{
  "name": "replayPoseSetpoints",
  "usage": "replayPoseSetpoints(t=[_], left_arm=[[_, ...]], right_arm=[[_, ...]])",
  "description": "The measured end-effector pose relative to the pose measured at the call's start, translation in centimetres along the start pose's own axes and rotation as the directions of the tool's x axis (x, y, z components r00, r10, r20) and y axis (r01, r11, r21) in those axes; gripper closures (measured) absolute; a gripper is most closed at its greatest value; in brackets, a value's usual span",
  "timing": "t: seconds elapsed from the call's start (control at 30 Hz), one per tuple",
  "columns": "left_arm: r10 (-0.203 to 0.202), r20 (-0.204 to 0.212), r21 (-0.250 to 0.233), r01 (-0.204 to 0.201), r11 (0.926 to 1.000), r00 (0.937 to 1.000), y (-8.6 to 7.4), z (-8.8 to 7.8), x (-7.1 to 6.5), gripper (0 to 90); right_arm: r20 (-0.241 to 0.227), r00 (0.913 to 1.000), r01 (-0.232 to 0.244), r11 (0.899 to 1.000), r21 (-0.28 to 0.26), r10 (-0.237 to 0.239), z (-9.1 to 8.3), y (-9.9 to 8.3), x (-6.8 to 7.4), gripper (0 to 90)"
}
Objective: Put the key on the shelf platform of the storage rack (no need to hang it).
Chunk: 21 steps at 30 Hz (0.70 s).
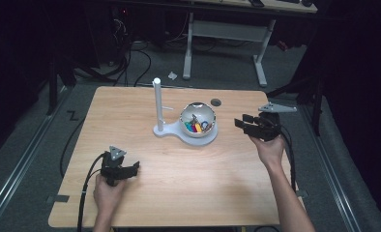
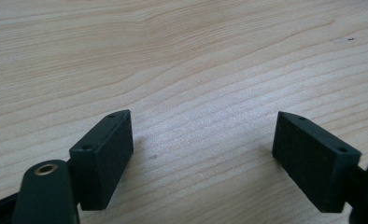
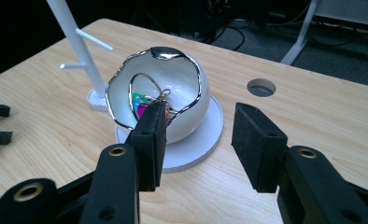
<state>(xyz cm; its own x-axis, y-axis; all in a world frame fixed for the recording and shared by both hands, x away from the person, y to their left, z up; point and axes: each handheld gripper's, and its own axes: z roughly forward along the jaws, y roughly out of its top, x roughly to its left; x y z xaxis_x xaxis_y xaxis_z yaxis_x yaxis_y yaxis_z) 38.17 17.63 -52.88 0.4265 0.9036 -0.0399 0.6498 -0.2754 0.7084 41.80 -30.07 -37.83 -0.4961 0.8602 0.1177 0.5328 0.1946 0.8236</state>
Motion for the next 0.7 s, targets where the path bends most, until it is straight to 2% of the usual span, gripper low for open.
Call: replayPoseSetpoints(t=[0.23,0.5,0.7], left_arm=[[0.000,0.001,0.001,0.000,1.0000,1.0000,0.0,0.0,0.0,20.8],[0.000,0.000,0.000,0.000,1.0000,1.0000,0.0,0.0,0.0,20.8],[0.000,0.000,0.000,0.000,1.0000,1.0000,0.0,0.0,0.0,20.8]], right_arm=[[0.022,0.9995,0.020,1.000,0.015,-0.020,-1.2,-1.0,0.3,54.9],[0.003,0.9991,0.043,0.999,0.002,-0.043,-2.5,-1.5,1.6,54.8],[0.014,0.9999,-0.002,1.000,0.014,0.002,-2.7,-3.6,1.8,53.2]])
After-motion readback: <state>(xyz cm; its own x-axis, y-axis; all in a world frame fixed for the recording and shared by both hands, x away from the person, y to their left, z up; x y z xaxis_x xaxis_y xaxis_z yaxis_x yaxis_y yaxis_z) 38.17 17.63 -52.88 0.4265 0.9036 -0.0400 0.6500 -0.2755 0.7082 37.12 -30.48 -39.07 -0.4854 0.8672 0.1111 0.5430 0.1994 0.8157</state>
